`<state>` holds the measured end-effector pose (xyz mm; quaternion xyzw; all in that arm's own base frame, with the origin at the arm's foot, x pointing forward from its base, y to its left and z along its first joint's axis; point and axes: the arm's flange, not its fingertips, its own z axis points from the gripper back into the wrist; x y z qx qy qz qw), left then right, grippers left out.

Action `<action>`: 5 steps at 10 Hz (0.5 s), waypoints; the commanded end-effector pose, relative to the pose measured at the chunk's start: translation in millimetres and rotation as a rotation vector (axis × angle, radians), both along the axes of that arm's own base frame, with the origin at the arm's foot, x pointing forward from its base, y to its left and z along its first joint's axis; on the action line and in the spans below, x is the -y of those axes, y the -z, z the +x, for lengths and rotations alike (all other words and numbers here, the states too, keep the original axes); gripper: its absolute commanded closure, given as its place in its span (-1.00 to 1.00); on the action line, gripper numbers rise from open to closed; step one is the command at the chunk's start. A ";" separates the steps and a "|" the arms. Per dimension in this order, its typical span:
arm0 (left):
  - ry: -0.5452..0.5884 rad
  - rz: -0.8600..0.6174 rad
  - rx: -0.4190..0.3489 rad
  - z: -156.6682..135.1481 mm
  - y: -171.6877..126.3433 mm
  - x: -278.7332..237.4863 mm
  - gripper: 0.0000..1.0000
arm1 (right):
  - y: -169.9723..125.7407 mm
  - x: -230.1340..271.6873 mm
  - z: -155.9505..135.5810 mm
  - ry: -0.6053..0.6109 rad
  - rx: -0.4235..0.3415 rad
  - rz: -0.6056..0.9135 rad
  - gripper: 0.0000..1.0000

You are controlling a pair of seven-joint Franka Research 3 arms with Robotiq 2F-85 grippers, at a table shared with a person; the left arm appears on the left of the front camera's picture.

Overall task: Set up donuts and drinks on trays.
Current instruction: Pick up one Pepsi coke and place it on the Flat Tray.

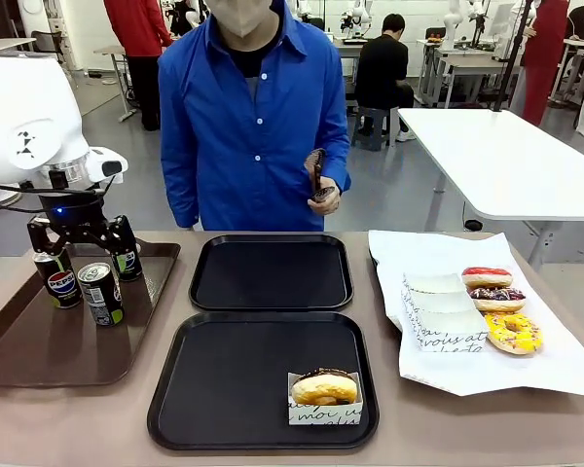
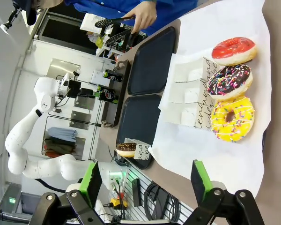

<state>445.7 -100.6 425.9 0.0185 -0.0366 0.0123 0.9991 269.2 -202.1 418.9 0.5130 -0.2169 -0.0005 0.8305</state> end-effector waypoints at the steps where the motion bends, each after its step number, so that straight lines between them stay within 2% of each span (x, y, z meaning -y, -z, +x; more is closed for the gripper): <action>1: 0.100 0.004 0.043 1.2 16.8 -4.4 -1.00 | -1.4 0.0 2.8 0.007 0.021 0.022 -1.00; 5: 0.180 0.021 0.074 -0.6 30.3 -10.1 -1.00 | -1.4 0.0 2.8 0.007 0.021 0.022 -1.00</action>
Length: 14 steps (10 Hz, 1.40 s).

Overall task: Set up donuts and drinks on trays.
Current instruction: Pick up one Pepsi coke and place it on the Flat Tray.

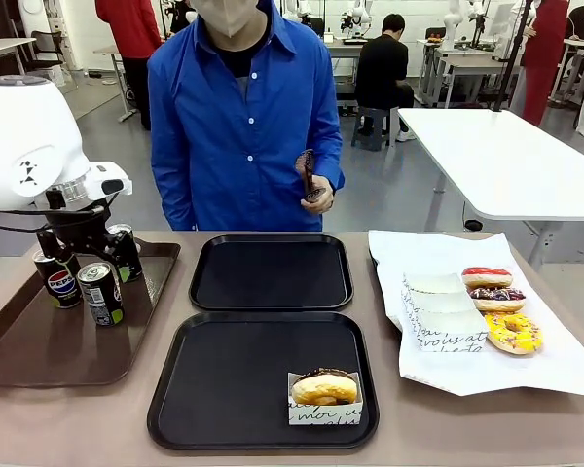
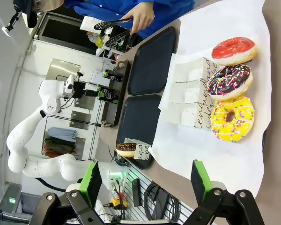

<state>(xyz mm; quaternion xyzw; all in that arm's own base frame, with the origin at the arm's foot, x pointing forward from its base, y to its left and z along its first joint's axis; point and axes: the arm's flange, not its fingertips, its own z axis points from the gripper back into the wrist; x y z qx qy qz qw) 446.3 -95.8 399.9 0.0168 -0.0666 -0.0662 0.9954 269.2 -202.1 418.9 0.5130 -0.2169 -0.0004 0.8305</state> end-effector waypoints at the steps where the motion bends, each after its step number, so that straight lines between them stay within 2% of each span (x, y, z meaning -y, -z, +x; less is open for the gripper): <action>1: 0.019 0.019 0.023 -0.8 6.7 -7.2 -1.00 | -1.4 0.0 2.8 0.007 0.021 0.022 -1.00; 5: 0.001 0.024 0.005 1.8 16.3 -9.3 -1.00 | -1.4 0.0 2.8 0.007 0.021 0.022 -1.00; 12: -0.060 0.060 -0.026 -4.5 12.1 -10.0 0.35 | -1.4 0.0 2.8 0.007 0.021 0.022 -1.00; 13: -0.061 0.049 0.000 -18.2 2.2 -7.4 0.55 | -1.4 0.0 2.8 0.007 0.021 0.022 -1.00; 14: -0.072 0.065 0.036 -45.8 -20.0 -1.4 0.55 | -1.4 0.0 2.8 0.007 0.021 0.022 -1.00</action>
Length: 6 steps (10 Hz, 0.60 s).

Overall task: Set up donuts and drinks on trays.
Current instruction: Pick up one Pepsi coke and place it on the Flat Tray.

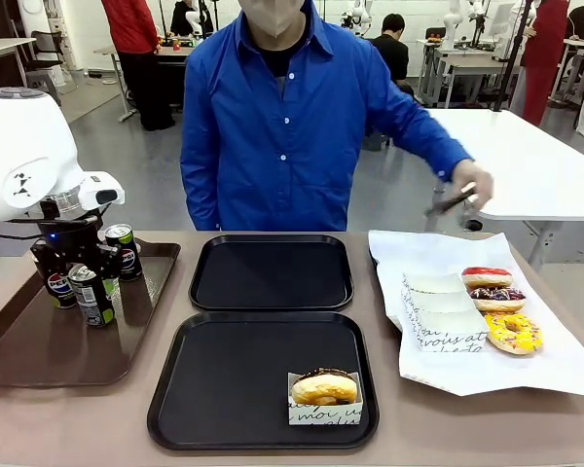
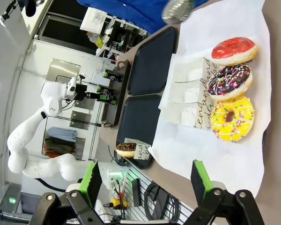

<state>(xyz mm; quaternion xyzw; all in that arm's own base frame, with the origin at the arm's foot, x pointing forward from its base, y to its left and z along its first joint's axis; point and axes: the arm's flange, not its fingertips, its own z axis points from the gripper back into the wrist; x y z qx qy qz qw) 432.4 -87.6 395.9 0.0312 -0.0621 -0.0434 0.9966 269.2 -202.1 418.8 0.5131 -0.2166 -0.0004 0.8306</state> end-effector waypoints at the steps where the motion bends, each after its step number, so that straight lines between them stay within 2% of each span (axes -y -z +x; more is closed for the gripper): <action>1: -0.031 0.025 0.075 -65.1 -51.6 10.7 0.55 | -1.5 0.0 2.7 0.007 0.021 0.022 -1.00; 2: -0.044 -0.022 0.089 -96.5 -82.1 10.0 0.55 | -1.5 0.0 2.7 0.007 0.021 0.022 -1.00; 4: -0.101 -0.043 0.099 -129.3 -116.9 6.7 0.55 | -1.5 0.0 2.7 0.007 0.021 0.022 -1.00; 5: -0.116 -0.051 0.093 -132.8 -124.5 2.5 0.55 | -1.5 0.0 2.7 0.007 0.021 0.022 -1.00; 6: -0.162 -0.055 0.052 -128.2 -127.9 -7.8 0.55 | -1.5 0.0 2.7 0.007 0.021 0.022 -1.00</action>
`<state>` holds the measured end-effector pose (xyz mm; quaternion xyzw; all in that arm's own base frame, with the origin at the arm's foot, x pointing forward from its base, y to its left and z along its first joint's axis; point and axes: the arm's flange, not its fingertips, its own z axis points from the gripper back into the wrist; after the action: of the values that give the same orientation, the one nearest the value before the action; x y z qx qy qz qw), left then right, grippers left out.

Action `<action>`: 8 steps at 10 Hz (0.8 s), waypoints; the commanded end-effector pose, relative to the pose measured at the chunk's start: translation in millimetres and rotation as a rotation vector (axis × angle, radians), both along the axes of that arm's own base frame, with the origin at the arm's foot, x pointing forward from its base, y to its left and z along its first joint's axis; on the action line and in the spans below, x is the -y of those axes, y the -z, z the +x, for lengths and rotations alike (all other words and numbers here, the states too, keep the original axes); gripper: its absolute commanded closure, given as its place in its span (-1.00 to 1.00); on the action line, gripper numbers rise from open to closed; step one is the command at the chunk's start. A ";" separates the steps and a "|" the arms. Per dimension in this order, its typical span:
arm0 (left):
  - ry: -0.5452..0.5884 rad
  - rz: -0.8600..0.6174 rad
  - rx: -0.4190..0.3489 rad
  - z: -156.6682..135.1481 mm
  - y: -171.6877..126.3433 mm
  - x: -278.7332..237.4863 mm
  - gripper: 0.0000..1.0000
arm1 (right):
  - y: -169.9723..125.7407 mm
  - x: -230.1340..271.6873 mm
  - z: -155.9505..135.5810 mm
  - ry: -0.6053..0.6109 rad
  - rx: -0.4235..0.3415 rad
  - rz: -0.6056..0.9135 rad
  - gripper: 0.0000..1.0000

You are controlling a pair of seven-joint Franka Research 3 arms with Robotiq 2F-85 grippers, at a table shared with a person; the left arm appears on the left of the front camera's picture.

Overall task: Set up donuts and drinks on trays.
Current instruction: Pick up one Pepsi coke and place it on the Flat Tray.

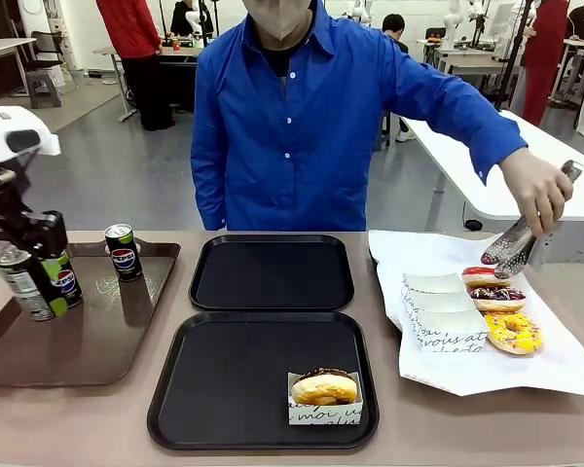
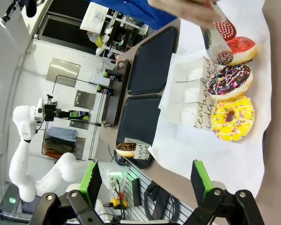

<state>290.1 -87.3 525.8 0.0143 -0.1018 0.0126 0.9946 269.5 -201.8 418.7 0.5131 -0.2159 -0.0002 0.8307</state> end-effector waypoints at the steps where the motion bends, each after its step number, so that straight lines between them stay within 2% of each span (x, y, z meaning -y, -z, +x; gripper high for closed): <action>1: 0.028 0.006 0.012 8.6 8.3 6.1 0.55 | -1.7 0.3 2.5 0.008 0.022 0.023 -1.00; 5: 0.028 0.006 0.012 8.6 8.3 6.1 0.55 | -1.7 0.3 2.5 0.008 0.022 0.023 -1.00; 6: 0.012 0.011 -0.010 5.8 8.2 4.7 -0.16 | -1.7 0.3 2.5 0.008 0.022 0.023 -1.00; 8: 0.147 -0.069 -0.080 10.5 18.4 51.4 -0.16 | -1.7 0.3 2.5 0.008 0.022 0.023 -1.00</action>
<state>295.4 -114.4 508.2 -0.0041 -0.0776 -0.0247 0.9967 269.5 -201.8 418.7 0.5131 -0.2159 -0.0002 0.8307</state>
